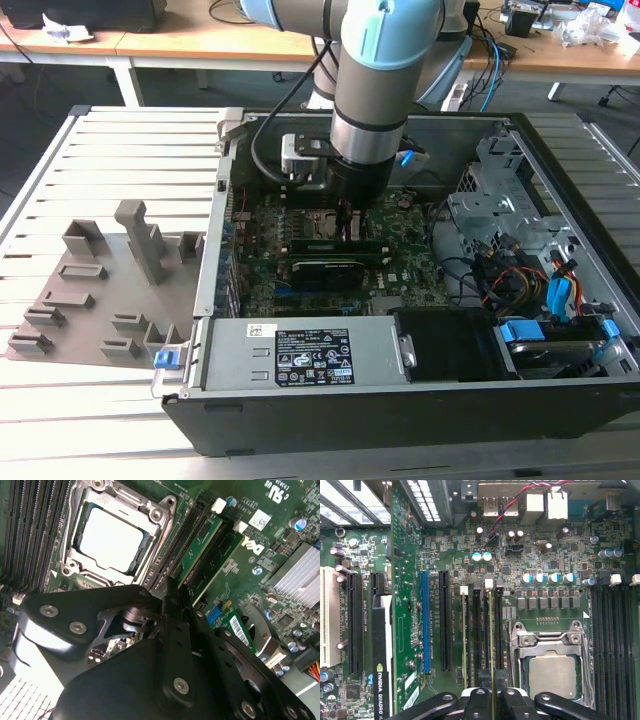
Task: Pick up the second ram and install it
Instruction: 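Insert the second ram into the second slot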
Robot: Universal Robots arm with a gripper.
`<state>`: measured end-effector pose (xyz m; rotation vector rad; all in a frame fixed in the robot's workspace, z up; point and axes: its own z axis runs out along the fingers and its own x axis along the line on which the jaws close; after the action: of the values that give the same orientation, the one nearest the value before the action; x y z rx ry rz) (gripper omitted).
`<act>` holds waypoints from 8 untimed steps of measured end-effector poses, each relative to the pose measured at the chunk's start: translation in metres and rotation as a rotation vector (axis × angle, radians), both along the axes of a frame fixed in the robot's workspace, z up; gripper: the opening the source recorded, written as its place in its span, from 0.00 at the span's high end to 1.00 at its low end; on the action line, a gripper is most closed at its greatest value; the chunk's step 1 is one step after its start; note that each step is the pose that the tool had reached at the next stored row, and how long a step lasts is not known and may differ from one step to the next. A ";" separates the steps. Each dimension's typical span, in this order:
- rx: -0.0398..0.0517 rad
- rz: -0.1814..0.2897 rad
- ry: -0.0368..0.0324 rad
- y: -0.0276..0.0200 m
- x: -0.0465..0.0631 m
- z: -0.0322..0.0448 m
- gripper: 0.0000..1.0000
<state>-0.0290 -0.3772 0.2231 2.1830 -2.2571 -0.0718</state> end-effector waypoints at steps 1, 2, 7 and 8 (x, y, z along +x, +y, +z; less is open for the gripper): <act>-0.0001 0.000 0.0006 0.0000 0.000 0.0000 0.85; -0.0004 0.000 0.0007 -0.0001 0.000 0.0001 0.79; -0.0008 0.000 0.0009 -0.0002 0.000 0.0022 0.79; -0.0008 0.000 0.0009 -0.0002 0.000 0.0022 0.79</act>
<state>-0.0293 -0.3773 0.2253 2.1818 -2.2566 -0.0719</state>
